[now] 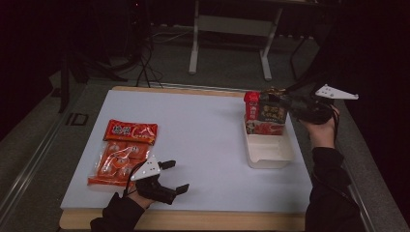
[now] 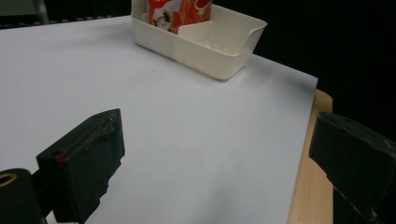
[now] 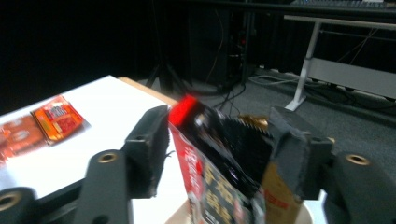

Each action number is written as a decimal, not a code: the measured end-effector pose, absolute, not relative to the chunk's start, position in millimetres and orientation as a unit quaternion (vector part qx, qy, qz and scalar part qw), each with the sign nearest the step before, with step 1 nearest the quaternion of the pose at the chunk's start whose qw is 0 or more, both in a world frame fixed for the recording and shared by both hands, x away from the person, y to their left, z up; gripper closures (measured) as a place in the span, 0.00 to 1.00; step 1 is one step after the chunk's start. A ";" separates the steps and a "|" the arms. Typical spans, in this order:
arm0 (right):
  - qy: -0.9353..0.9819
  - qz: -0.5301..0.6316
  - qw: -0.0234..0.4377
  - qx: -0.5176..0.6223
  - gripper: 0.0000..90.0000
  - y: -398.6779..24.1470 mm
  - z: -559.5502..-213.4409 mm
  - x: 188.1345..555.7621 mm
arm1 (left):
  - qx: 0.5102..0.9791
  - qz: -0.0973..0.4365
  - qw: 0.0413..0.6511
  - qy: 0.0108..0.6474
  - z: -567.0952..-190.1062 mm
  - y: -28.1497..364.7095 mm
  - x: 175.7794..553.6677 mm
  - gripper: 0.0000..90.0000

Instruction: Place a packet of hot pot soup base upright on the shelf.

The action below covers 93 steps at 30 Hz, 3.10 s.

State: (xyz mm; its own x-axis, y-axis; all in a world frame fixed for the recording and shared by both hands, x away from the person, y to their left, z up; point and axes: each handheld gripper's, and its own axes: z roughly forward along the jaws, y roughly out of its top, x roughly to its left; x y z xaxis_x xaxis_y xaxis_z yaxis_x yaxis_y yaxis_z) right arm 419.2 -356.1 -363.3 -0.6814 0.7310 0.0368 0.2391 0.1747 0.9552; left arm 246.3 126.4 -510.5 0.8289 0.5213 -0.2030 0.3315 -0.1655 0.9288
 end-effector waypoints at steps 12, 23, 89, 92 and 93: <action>0.727 0.564 0.240 0.308 0.13 -333.1 -347.9 390.8 | 0.754 0.052 0.581 0.301 -501.5 130.7 246.7 0.05; 0.742 0.580 0.189 0.278 0.16 -299.1 -369.8 358.2 | 0.769 0.071 0.557 0.304 -486.6 145.7 246.6 0.09; 0.785 0.576 0.084 0.213 0.15 -260.4 -424.4 268.6 | 0.724 0.205 0.331 0.569 -535.5 328.2 317.8 1.00; 0.786 0.575 0.084 0.213 0.15 -260.4 -424.7 268.6 | 0.722 0.206 0.330 0.572 -536.4 326.9 318.2 1.00; 0.787 0.574 0.084 0.212 0.15 -260.3 -424.8 268.4 | 0.722 0.207 0.329 0.573 -536.4 326.1 318.0 1.00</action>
